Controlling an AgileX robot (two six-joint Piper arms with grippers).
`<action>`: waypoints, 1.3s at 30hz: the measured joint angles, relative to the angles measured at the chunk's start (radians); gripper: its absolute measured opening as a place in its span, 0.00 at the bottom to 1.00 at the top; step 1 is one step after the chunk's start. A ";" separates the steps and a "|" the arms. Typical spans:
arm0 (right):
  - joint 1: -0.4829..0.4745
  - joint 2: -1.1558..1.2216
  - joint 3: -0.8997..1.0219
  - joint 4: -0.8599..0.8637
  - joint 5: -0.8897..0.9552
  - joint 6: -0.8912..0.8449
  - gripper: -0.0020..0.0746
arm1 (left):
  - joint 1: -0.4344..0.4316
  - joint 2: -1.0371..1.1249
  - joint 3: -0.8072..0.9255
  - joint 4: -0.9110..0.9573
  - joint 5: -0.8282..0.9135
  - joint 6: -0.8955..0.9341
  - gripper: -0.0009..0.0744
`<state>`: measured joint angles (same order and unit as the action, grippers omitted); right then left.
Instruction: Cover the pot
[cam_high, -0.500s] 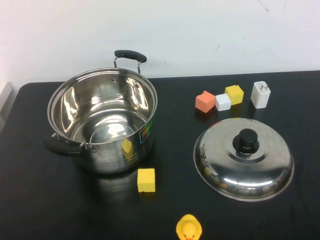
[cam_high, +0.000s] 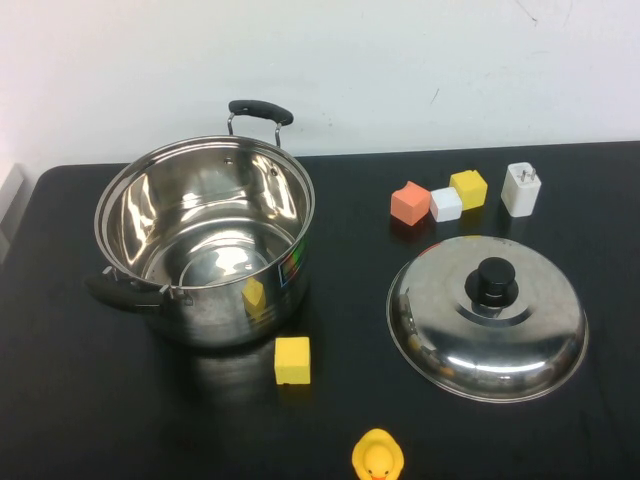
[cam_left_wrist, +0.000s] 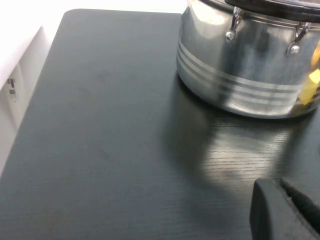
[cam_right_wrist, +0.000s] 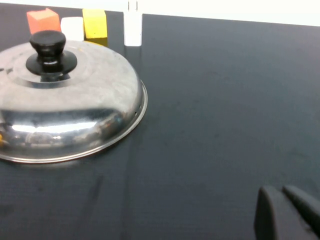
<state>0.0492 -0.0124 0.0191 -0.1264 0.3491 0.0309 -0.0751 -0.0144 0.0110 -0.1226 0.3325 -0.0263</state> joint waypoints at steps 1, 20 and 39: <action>0.000 0.000 0.000 0.000 0.000 0.000 0.02 | 0.000 0.000 0.000 0.000 0.000 0.000 0.01; 0.000 0.000 0.007 0.644 -0.049 0.363 0.02 | 0.000 0.000 0.000 0.000 -0.002 0.002 0.01; 0.000 0.000 -0.112 0.699 -0.186 -0.138 0.02 | 0.000 0.000 0.000 0.000 -0.001 0.002 0.01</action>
<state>0.0492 -0.0124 -0.0928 0.5725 0.1626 -0.1075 -0.0751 -0.0144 0.0110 -0.1226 0.3319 -0.0245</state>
